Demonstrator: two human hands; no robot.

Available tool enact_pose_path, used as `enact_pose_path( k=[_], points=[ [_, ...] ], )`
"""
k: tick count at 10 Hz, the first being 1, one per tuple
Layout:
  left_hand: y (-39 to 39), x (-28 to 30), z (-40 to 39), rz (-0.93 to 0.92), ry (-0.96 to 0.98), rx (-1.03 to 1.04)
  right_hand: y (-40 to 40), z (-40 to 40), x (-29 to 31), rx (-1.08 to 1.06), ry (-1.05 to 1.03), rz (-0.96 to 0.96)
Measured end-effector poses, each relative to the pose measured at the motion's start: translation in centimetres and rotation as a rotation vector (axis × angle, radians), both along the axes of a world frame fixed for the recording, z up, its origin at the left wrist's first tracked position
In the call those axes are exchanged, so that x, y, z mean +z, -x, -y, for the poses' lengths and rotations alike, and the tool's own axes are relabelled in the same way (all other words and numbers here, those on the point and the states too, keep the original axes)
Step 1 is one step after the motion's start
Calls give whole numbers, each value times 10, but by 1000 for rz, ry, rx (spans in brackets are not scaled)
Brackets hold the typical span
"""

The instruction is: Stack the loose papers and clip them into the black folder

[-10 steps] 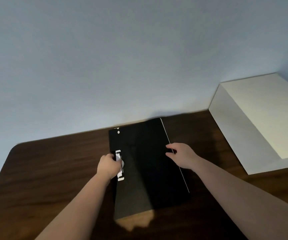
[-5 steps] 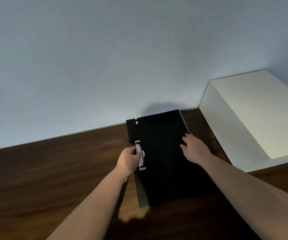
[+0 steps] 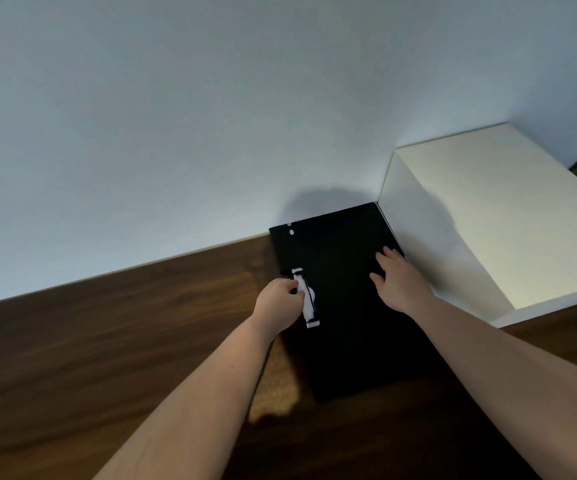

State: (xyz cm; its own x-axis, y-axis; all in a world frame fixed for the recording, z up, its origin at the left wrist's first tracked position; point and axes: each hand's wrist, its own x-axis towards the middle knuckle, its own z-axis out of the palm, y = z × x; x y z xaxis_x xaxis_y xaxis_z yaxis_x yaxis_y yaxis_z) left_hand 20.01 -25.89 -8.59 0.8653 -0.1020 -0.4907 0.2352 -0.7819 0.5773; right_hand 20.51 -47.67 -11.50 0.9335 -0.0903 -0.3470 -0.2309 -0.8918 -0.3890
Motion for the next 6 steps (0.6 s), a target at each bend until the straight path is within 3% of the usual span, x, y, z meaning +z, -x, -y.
enact_pose_path(
  k=[4,6],
  points=[
    [3,18,-16,70,-80,-34,2,-18,19,-3,-86,-31],
    [9,53,-32,166,-124,-45,11,-38,58,10,-65,49]
  ],
)
